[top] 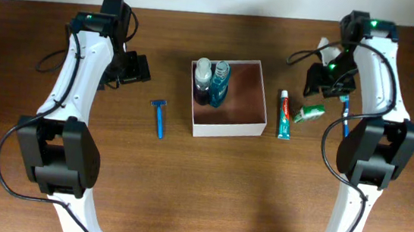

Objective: Pack container

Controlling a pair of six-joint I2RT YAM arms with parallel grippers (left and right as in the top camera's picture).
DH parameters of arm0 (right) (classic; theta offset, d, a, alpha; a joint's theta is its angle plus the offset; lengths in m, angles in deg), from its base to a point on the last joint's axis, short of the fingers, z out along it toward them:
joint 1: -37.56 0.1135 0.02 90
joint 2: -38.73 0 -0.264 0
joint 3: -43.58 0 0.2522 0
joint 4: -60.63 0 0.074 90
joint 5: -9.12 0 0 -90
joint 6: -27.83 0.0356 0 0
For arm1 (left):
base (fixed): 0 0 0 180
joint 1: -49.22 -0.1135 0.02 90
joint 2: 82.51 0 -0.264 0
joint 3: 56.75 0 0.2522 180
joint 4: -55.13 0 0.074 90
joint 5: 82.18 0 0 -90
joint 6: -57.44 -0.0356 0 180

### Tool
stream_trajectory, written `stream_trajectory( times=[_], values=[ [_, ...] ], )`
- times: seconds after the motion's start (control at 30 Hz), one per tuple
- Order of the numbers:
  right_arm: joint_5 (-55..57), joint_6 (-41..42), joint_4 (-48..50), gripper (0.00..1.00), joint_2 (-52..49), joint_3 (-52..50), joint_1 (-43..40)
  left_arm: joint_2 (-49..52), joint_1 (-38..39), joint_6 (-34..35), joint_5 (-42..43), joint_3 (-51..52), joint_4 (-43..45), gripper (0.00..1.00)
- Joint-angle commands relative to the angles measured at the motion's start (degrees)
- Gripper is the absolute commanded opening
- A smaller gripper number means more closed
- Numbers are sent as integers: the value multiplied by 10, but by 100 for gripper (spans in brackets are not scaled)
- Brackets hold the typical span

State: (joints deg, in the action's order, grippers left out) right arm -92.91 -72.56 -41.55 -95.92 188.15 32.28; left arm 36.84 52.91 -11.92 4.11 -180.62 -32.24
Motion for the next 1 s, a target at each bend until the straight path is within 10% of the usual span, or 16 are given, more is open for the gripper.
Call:
stream_trajectory(
  times=[0.0, 0.97],
  values=[
    [-47, 4, -28, 53, 0, 50, 1, -8, 0, 3, -6, 2, 1, 99],
    [94, 24, -89, 75, 21, -149, 0, -8, 0, 3, -6, 2, 1, 99]
  ],
)
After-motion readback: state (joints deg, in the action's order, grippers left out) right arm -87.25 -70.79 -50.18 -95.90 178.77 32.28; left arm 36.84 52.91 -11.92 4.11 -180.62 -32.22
